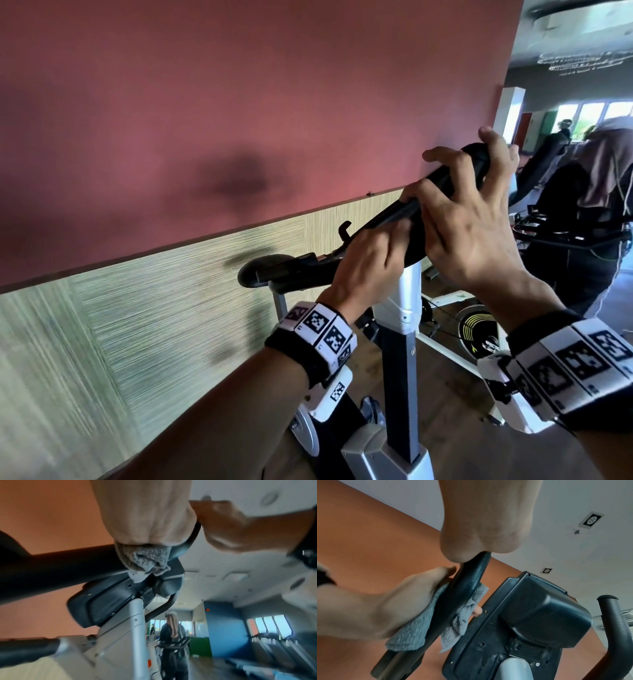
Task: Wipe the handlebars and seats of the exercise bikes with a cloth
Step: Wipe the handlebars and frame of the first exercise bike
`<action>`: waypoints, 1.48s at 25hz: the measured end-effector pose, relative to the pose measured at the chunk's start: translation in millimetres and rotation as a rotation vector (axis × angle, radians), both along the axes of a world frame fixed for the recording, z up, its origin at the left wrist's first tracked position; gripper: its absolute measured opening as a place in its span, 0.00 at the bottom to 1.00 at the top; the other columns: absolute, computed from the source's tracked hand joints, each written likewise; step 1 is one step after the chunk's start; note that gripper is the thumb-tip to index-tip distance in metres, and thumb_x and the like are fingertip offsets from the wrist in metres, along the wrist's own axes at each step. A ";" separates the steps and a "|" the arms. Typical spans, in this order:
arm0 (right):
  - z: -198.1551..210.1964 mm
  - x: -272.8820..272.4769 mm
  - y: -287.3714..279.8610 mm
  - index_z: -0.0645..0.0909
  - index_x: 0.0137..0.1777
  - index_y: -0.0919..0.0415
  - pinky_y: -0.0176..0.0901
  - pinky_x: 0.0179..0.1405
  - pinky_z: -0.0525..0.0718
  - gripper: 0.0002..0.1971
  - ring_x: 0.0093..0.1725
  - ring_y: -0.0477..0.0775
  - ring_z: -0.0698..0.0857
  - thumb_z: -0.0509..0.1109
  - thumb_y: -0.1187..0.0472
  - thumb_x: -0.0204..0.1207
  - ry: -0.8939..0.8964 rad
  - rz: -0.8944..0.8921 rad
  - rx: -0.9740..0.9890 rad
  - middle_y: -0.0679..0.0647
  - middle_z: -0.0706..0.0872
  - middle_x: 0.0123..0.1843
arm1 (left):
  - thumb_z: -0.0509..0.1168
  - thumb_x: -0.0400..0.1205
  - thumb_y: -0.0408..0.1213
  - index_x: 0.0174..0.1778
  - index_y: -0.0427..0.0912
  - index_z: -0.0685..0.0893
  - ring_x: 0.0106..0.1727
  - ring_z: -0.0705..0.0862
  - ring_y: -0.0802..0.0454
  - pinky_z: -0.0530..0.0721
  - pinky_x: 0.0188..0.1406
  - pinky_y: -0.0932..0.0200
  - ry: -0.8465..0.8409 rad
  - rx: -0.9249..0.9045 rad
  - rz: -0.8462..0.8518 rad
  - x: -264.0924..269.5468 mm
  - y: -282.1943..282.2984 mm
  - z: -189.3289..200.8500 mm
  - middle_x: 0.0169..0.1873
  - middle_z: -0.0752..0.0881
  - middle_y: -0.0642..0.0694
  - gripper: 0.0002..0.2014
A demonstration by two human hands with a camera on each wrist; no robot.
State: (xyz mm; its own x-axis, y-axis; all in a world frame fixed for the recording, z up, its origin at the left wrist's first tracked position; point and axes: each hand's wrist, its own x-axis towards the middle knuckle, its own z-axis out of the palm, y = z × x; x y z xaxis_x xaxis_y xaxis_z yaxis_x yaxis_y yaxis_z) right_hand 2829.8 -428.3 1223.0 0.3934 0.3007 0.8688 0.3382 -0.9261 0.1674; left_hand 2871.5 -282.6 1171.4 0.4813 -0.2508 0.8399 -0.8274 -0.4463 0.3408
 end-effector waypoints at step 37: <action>-46.1 26.0 34.1 0.82 0.40 0.59 0.59 0.83 0.60 0.12 0.45 0.64 0.79 0.59 0.63 0.82 -0.262 -0.101 -0.206 0.55 0.85 0.37 | 0.43 0.90 0.41 0.34 0.39 0.81 0.45 0.84 0.44 0.74 0.61 0.48 -0.103 0.389 0.430 63.7 97.7 -52.5 0.28 0.83 0.44 0.26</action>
